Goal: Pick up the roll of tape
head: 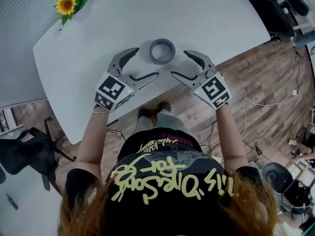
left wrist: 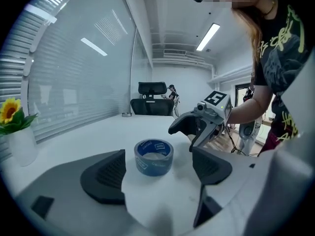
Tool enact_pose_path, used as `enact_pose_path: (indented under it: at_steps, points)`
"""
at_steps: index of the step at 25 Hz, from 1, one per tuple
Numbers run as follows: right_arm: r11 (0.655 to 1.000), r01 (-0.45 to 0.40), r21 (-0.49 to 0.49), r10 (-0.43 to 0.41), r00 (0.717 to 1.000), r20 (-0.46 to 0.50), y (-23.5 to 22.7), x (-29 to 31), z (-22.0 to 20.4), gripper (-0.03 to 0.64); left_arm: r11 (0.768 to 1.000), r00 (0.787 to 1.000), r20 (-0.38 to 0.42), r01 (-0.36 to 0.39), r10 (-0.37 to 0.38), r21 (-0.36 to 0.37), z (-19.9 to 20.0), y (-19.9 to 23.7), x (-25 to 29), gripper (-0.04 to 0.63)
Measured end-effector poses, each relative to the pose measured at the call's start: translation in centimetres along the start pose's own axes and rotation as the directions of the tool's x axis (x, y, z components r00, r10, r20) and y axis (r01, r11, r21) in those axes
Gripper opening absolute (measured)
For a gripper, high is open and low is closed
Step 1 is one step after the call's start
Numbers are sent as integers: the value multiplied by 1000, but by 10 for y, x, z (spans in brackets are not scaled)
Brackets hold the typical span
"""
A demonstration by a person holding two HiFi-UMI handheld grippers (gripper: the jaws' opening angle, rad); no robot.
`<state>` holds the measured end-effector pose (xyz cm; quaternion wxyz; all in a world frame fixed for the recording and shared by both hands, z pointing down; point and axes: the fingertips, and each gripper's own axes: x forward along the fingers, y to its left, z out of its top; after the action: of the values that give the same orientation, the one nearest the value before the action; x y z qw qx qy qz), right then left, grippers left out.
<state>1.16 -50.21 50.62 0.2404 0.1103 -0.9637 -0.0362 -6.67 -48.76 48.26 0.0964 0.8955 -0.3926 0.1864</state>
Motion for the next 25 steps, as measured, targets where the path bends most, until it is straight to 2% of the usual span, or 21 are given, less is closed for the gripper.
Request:
enact_pose_path:
  at_steps: [4, 7, 13, 17, 21, 25]
  points:
    - [999, -43, 4, 43, 999, -28, -5, 15, -7, 328, 1000, 999, -37, 9, -10, -21, -12, 11, 13, 419]
    - [997, -74, 7, 74, 997, -38, -9, 23, -11, 331, 1000, 997, -69, 28, -28, -8, -18, 13, 22, 419]
    - [991, -137, -16, 135, 988, -79, -13, 36, -16, 334, 994, 983, -175, 69, -54, 80, -30, 13, 42, 419]
    - [984, -174, -42, 168, 979, -115, -15, 48, -19, 334, 983, 963, -268, 82, -35, 164, -40, 18, 53, 417]
    - [979, -203, -12, 201, 975, -96, -16, 54, -17, 334, 983, 958, -283, 100, -53, 153, -43, 19, 62, 417]
    - [976, -215, -21, 211, 970, -119, -14, 54, -19, 334, 982, 955, -288, 121, -74, 146, -42, 17, 66, 417]
